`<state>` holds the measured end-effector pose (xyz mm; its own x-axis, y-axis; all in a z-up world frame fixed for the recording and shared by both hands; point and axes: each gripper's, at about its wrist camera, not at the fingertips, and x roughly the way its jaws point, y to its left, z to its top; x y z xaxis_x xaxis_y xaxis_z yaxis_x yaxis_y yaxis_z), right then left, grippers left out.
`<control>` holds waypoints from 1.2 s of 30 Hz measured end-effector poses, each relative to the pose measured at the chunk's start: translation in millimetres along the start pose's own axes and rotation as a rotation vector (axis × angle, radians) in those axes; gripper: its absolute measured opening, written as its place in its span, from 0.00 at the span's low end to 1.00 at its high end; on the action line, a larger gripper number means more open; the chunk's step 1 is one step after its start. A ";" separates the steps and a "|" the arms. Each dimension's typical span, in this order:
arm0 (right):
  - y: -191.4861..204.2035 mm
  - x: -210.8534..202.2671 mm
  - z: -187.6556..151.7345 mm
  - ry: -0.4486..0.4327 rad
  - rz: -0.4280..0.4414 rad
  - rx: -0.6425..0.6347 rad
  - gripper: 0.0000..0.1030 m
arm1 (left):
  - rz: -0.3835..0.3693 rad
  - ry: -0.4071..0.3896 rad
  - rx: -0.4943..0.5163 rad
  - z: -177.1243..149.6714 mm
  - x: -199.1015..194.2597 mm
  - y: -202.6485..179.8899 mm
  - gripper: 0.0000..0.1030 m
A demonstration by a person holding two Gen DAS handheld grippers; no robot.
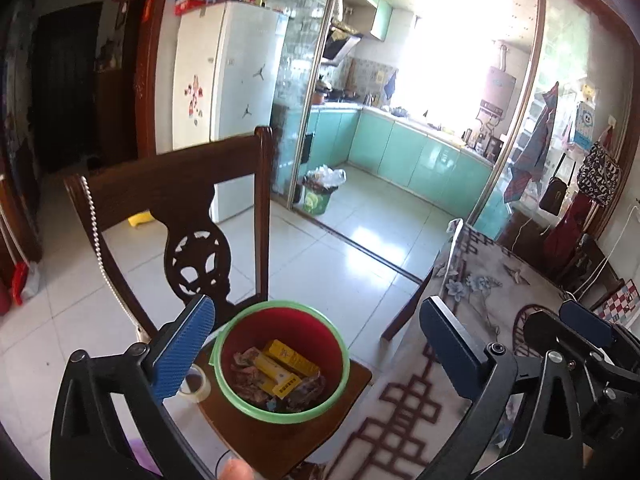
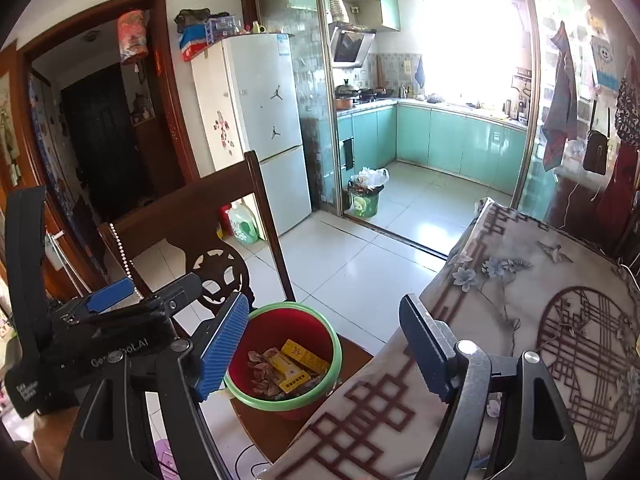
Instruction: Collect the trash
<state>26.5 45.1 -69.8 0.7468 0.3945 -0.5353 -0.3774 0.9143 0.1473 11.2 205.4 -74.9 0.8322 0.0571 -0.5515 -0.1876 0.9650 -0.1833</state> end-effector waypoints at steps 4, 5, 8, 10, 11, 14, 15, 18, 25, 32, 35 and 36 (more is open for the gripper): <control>-4.9 -50.5 -8.7 -0.042 0.012 0.003 0.81 | 0.014 -0.068 0.002 -8.9 -37.1 -18.9 1.00; -6.3 -63.2 -11.3 -0.054 0.004 0.004 0.81 | 0.008 -0.079 -0.003 -10.9 -45.5 -22.4 1.00; -13.0 -99.0 -18.9 -0.095 -0.011 0.010 0.83 | 0.017 -0.122 -0.005 -15.1 -67.5 -31.6 1.00; -21.0 -118.7 -23.8 -0.113 -0.035 0.023 0.86 | 0.023 -0.154 -0.009 -18.3 -81.1 -36.9 1.00; -25.3 -128.3 -26.4 -0.132 -0.059 0.029 0.88 | 0.014 -0.167 -0.008 -19.8 -86.8 -40.3 1.00; -37.9 -153.6 -32.9 -0.175 -0.142 0.039 0.90 | -0.009 -0.184 0.008 -23.4 -99.2 -51.7 1.00; -41.1 -160.7 -35.3 -0.193 -0.179 0.037 0.90 | -0.017 -0.185 0.020 -24.7 -101.4 -55.7 1.00; -52.4 -177.4 -38.3 -0.227 -0.240 0.032 0.90 | -0.025 -0.187 0.047 -28.5 -108.0 -68.4 1.00; -70.7 -204.8 -40.2 -0.223 -0.262 0.057 0.90 | -0.009 -0.261 0.079 -35.9 -128.5 -89.1 1.00; -86.8 -211.2 -47.6 -0.180 -0.257 0.088 0.90 | -0.024 -0.292 0.074 -43.3 -138.5 -98.5 1.00; -91.5 -204.8 -49.9 -0.136 -0.248 0.084 0.90 | -0.018 -0.289 0.085 -42.9 -138.2 -102.4 1.00; -91.0 -202.1 -50.7 -0.126 -0.251 0.079 0.90 | -0.018 -0.288 0.085 -43.9 -138.5 -103.6 1.00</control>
<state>-117.9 -122.6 -17.2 0.8755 0.1588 -0.4563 -0.1319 0.9871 0.0904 -107.6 86.3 -15.3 0.9511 0.0987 -0.2927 -0.1374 0.9838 -0.1149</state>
